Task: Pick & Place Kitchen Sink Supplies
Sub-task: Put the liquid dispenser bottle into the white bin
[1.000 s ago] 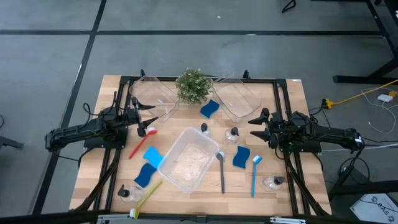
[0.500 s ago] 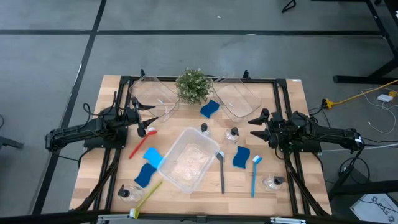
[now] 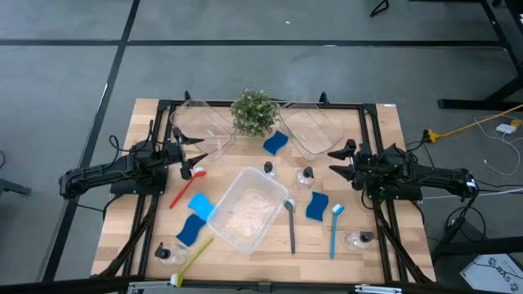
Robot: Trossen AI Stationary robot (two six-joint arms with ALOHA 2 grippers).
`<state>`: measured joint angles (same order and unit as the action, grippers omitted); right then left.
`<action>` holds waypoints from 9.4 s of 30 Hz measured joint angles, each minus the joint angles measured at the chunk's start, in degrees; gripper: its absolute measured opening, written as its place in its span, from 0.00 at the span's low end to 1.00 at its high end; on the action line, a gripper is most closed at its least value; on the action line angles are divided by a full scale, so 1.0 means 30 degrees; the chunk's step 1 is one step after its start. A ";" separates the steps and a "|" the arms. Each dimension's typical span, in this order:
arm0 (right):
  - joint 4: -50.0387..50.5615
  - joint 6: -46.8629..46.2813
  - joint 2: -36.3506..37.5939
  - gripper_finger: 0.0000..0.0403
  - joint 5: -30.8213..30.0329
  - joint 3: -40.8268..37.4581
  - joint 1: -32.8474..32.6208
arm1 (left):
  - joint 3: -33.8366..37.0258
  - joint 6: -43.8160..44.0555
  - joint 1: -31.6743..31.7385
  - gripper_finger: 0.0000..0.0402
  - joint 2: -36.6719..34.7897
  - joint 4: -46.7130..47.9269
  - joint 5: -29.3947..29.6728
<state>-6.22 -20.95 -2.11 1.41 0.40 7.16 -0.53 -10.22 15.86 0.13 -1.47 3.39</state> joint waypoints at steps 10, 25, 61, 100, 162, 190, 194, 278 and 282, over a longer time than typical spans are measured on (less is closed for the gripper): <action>0.0578 0.0554 -0.0899 0.69 -0.1626 0.1246 0.0000 | 0.0000 -0.0007 0.0000 0.63 0.0004 -0.0003 0.0000; 0.2097 0.0235 -0.7807 0.69 -0.1633 0.4995 -0.1408 | 0.0000 -0.0005 0.0000 0.63 -0.0001 -0.0001 -0.0001; 0.8700 0.6071 -1.4926 0.69 -0.0613 1.0142 -0.2993 | 0.0003 0.0000 0.0000 0.63 0.0000 -0.0003 0.0000; 0.3586 0.5868 -1.8702 0.33 -0.0620 1.0141 -0.2987 | 0.0004 -0.0004 0.0000 0.63 -0.0002 -0.0003 -0.0001; 0.5141 0.9508 -2.3409 0.34 -0.0620 2.1682 -0.8062 | 0.0006 0.0000 0.0000 0.63 -0.0003 -0.0003 0.0004; 0.3557 1.0136 -2.8143 0.35 -0.0613 2.1682 -0.6841 | 0.0002 -0.0003 0.0000 0.63 0.0000 -0.0003 -0.0001; 0.3565 0.9996 -2.8662 0.40 -0.0613 2.1682 -0.6841 | 0.0000 -0.0002 0.0000 0.63 -0.0004 -0.0003 -0.0004; 2.1877 -0.8958 -2.1411 0.28 -0.4897 2.4810 -1.7334 | 0.0000 -0.0002 0.0000 0.63 0.0018 0.0004 -0.0001; 2.3481 -1.2150 -2.1163 0.28 -0.4958 2.4793 -1.9187 | 0.0000 -0.0004 0.0000 0.63 0.0018 0.0004 -0.0003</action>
<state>64.22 -57.40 -65.60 -13.46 74.78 -50.40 -0.54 -10.23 15.86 0.19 -1.45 3.38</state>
